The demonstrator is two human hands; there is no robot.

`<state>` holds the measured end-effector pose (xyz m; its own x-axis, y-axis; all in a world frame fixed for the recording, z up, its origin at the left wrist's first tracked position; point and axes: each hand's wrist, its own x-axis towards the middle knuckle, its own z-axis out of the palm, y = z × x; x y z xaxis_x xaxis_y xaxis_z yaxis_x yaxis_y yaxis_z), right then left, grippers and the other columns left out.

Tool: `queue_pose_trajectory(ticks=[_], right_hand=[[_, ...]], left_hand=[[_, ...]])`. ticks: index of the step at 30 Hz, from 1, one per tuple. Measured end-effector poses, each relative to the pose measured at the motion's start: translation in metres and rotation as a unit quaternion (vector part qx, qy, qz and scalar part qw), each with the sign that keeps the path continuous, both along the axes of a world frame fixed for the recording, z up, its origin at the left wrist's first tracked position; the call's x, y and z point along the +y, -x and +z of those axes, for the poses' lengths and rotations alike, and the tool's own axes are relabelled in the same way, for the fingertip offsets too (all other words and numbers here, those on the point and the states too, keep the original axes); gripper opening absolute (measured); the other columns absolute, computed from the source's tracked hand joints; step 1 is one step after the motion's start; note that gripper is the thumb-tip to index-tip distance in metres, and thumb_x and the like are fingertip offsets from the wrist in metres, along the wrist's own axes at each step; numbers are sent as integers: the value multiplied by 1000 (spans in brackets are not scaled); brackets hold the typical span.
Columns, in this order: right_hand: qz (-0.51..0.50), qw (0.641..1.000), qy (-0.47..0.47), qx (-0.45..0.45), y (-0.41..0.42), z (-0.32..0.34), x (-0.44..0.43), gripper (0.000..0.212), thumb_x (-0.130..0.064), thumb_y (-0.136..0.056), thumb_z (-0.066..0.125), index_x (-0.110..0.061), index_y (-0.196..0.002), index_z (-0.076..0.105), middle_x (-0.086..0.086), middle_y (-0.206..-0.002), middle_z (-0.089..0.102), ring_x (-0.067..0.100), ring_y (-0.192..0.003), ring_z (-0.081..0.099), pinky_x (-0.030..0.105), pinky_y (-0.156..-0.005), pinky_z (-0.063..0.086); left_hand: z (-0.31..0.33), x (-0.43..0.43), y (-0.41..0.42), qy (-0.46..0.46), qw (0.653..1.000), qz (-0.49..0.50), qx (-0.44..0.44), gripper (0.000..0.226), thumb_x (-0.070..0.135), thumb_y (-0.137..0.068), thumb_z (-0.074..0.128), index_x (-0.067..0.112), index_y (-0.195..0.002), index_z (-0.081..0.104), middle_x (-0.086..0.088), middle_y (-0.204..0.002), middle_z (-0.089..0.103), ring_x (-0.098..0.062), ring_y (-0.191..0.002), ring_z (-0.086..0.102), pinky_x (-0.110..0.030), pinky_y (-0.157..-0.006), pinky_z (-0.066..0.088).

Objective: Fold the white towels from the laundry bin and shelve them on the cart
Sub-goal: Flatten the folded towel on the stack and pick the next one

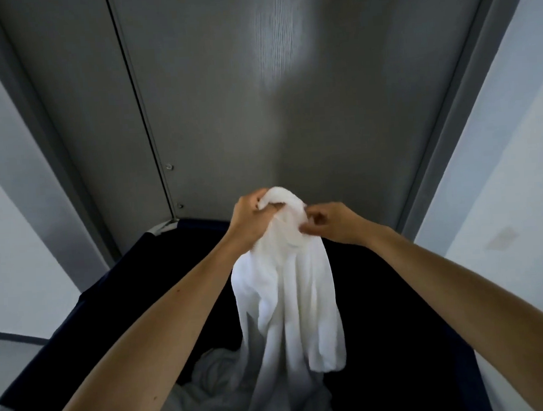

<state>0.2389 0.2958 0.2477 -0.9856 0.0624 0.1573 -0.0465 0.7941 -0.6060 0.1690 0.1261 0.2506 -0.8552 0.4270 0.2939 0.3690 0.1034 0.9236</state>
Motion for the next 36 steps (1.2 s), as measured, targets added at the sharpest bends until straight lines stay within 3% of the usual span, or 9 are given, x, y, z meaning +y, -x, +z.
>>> queue_pose_trajectory(ticks=[5, 7, 10, 15, 19, 22, 27, 30, 36], right_hand=[[-10, 996, -24, -80, -6, -34, -2, 25, -22, -88, 63, -22, -66, 52, -11, -65, 44, 0, -61, 43, 10, -59, 36], [-3, 986, -77, -149, -10, -48, 5, 8, -24, -89, 60, -17, -90, 64, -9, -82, 57, 9, -81, 53, 13, -68, 38], [-40, 971, -127, -197, -16, -65, 25, 25, -13, -87, 57, -15, -110, 65, 2, -120, 60, 19, -109, 55, 23, -93, 42], [-115, 983, -65, -128, -9, -64, 23, 30, -1, -92, 46, -12, -112, 66, 9, -127, 58, 24, -111, 57, 17, -89, 39], [-106, 989, 36, -96, 2, -52, 3, 32, -21, -93, 57, -12, -123, 61, 5, -132, 55, 17, -121, 51, 9, -79, 33], [-87, 991, 47, -91, 6, -48, -8, 41, -34, -86, 66, -18, -123, 61, 4, -131, 55, 16, -122, 49, 14, -86, 34], [-67, 994, 28, -80, 2, -60, -11, 44, -26, -82, 70, -26, -124, 57, 7, -127, 54, 22, -117, 51, 25, -93, 41], [-123, 990, 13, -70, -1, -64, -12, 48, -28, -85, 65, -32, -129, 45, 7, -125, 48, 27, -110, 52, 31, -88, 45], [-123, 990, 11, 76, 9, -45, -24, 40, -25, -87, 62, -22, -126, 55, 2, -117, 41, 19, -98, 51, 20, -80, 37]], left_hand=[[15, 5, 0, -133, 988, 20, -73, 20, 5, -89, 58, 21, -77, 62, 9, -76, 61, 1, -68, 58, -12, -64, 47], [17, 1, 4, -154, 984, 36, -83, 16, 6, -89, 57, 18, -79, 63, 4, -79, 62, -6, -72, 59, -19, -67, 48], [15, -13, 16, -182, 975, 86, -92, 15, 8, -89, 58, 16, -77, 61, 0, -79, 61, -13, -73, 57, -27, -69, 47], [-7, -23, 21, -96, 986, 116, -78, 17, 13, -88, 61, 26, -77, 60, 8, -79, 61, -13, -79, 58, -27, -74, 47], [-15, -21, 9, -68, 993, 71, -72, 21, 9, -87, 62, 30, -82, 61, 10, -81, 62, -9, -78, 58, -18, -69, 46], [-5, -15, -1, -100, 991, 41, -83, 22, 7, -88, 61, 28, -82, 61, 9, -82, 62, -5, -74, 59, -16, -67, 48], [14, -15, -2, -175, 981, 31, -81, 22, 3, -90, 57, 23, -81, 61, 9, -77, 61, 1, -66, 59, -14, -63, 47], [21, -17, -2, -215, 971, 18, -97, 21, 3, -91, 54, 20, -82, 61, 7, -75, 61, -2, -66, 60, -17, -62, 49], [24, -17, -2, -207, 970, -46, -120, 9, 10, -88, 60, 19, -86, 62, 3, -81, 63, -8, -72, 63, -24, -67, 51]])
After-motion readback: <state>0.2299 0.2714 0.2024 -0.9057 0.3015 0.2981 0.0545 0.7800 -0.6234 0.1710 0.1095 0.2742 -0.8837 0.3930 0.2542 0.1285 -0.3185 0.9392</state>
